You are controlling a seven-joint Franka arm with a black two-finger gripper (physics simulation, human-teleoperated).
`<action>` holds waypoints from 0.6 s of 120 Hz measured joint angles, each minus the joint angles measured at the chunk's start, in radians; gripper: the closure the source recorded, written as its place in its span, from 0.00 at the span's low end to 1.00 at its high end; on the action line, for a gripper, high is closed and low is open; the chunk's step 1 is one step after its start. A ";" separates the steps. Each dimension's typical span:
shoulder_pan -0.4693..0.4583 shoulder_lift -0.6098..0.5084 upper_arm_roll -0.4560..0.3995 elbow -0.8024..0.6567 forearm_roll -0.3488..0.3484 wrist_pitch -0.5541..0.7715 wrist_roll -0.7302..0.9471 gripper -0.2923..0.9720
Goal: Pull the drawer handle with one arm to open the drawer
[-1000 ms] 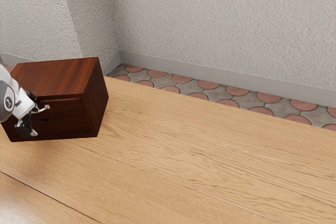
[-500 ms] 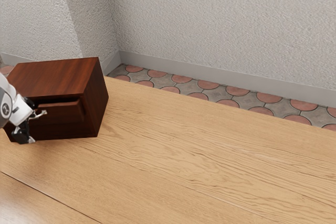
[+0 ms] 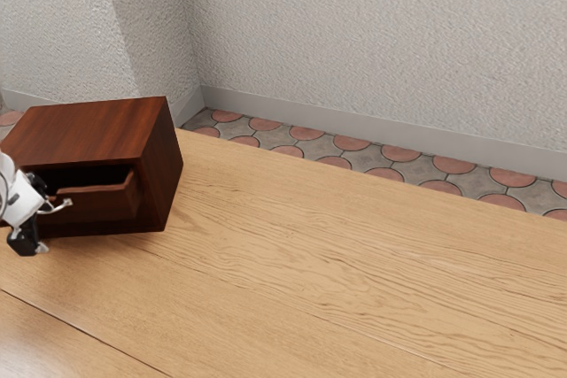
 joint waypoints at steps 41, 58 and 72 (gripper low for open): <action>0.000 -0.099 -0.016 -0.075 -0.010 -0.021 -0.002 0.24; 0.000 -0.145 -0.017 -0.108 -0.013 -0.033 -0.003 0.24; -0.001 -0.181 -0.017 -0.133 -0.019 -0.041 -0.003 0.25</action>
